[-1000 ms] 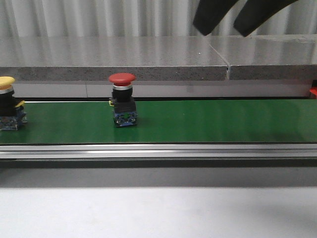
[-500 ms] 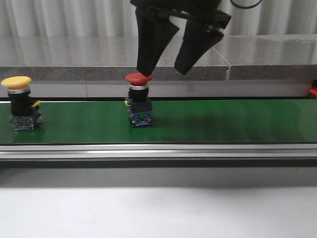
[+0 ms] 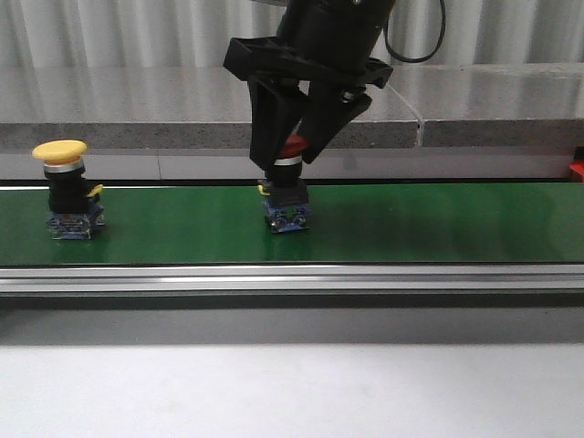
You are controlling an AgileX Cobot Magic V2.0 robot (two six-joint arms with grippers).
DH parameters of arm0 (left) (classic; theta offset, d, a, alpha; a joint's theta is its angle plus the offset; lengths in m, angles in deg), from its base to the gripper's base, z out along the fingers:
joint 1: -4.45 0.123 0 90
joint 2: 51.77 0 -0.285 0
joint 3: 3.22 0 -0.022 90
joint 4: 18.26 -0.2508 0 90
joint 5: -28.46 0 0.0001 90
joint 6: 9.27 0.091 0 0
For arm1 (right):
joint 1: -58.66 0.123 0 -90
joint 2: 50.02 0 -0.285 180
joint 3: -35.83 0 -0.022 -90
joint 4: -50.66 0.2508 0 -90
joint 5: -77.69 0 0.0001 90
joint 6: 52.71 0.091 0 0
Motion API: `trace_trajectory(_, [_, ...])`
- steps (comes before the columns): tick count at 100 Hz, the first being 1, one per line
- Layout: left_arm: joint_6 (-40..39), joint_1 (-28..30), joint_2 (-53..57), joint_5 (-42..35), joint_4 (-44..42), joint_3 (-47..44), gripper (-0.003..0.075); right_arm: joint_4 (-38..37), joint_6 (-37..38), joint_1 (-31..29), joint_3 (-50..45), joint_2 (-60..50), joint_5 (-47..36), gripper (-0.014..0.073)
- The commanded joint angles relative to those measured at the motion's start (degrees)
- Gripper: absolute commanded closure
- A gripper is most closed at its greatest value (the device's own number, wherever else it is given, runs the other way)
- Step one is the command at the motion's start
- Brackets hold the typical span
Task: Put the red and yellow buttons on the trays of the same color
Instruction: 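Grasp the red button with the right gripper and lift it, then lower the red button into the red tray and open the right gripper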
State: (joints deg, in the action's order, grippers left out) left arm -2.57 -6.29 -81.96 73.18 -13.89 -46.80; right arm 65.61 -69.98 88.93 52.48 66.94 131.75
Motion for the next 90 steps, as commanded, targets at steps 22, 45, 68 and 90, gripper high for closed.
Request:
trace_trajectory(22, [-0.6,-0.6,-0.4,-3.8,0.7,1.6,0.0741,1.3,0.6,0.1,2.0,-5.5,-3.6,0.0504])
trace_trajectory(45, [-0.6,-0.6,-0.4,-3.8,0.7,1.6,0.0741,1.2,5.9,-2.4,-0.9,-10.4,-3.8,0.0504])
trace_trajectory(68, [-0.6,-0.6,-0.4,-3.8,0.7,1.6,0.0741,1.2,8.0,-10.5,-8.4,-17.5,-4.0,0.0504])
trace_trajectory(90, [-0.6,-0.6,-0.4,-3.8,0.7,1.6,0.0741,1.2,8.3,-22.3,-15.4,-25.2,-4.3,0.0504])
